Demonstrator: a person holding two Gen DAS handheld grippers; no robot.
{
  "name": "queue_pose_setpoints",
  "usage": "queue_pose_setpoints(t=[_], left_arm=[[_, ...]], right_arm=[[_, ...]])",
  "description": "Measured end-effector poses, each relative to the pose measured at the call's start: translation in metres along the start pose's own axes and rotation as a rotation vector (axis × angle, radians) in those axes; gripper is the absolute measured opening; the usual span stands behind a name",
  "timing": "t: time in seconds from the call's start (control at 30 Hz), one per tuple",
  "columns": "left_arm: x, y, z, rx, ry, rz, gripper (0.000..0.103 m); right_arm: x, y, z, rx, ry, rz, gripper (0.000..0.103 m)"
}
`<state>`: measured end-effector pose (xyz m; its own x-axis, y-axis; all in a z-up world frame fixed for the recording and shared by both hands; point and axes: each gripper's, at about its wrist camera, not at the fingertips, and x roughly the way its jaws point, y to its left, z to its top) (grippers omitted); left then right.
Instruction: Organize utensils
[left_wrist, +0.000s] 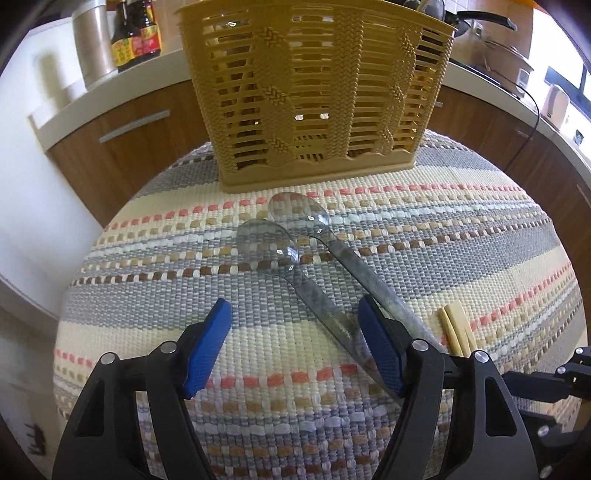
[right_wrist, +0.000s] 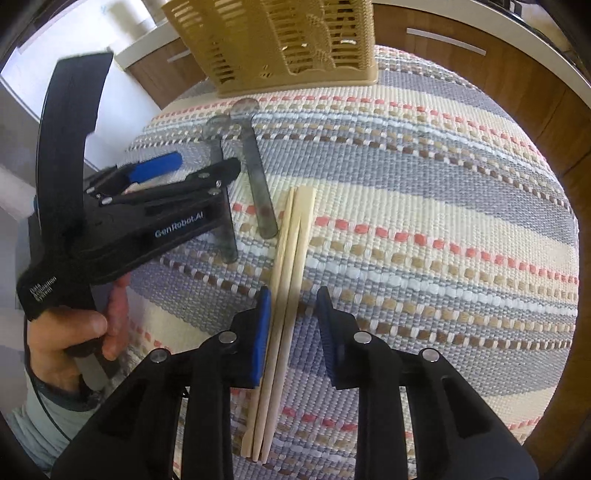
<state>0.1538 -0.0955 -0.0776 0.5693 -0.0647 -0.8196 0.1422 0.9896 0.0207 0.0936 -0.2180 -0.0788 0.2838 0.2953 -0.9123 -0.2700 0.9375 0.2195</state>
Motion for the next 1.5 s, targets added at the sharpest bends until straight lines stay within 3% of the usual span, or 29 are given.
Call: queue_pose_setpoints(t=[0.27, 0.43, 0.67, 0.73, 0.8, 0.97, 1.07, 1.3, 1.5], left_arm=[[-0.003, -0.001, -0.001, 0.000, 0.002, -0.005, 0.067], [-0.004, 0.003, 0.001, -0.017, 0.006, -0.026, 0.067], [-0.005, -0.002, 0.000, 0.011, 0.024, -0.001, 0.067], [-0.006, -0.002, 0.001, 0.039, 0.046, -0.015, 0.066], [-0.008, -0.001, 0.000, 0.067, 0.055, -0.034, 0.063], [-0.018, -0.001, -0.005, 0.154, 0.081, -0.070, 0.032], [-0.026, 0.003, -0.011, 0.198, 0.102, -0.091, 0.025], [-0.039, 0.029, -0.023, 0.159, 0.120, -0.128, 0.025], [-0.053, 0.037, -0.028, 0.125, 0.083, -0.136, 0.036]], right_arm=[[0.003, 0.021, -0.010, -0.042, -0.016, -0.080, 0.021], [0.001, 0.017, -0.018, 0.002, -0.009, -0.057, 0.015], [-0.008, 0.015, -0.027, 0.005, -0.010, -0.062, 0.014], [-0.011, 0.014, -0.028, 0.003, -0.006, -0.050, 0.007], [-0.014, 0.014, -0.031, 0.007, -0.006, -0.028, 0.005], [-0.027, -0.004, -0.032, 0.040, -0.002, -0.005, 0.005], [-0.030, -0.013, -0.034, 0.056, 0.014, 0.026, 0.005], [-0.041, -0.018, -0.030, 0.075, -0.017, 0.061, 0.005], [-0.040, -0.018, -0.034, 0.053, -0.003, 0.012, 0.005]])
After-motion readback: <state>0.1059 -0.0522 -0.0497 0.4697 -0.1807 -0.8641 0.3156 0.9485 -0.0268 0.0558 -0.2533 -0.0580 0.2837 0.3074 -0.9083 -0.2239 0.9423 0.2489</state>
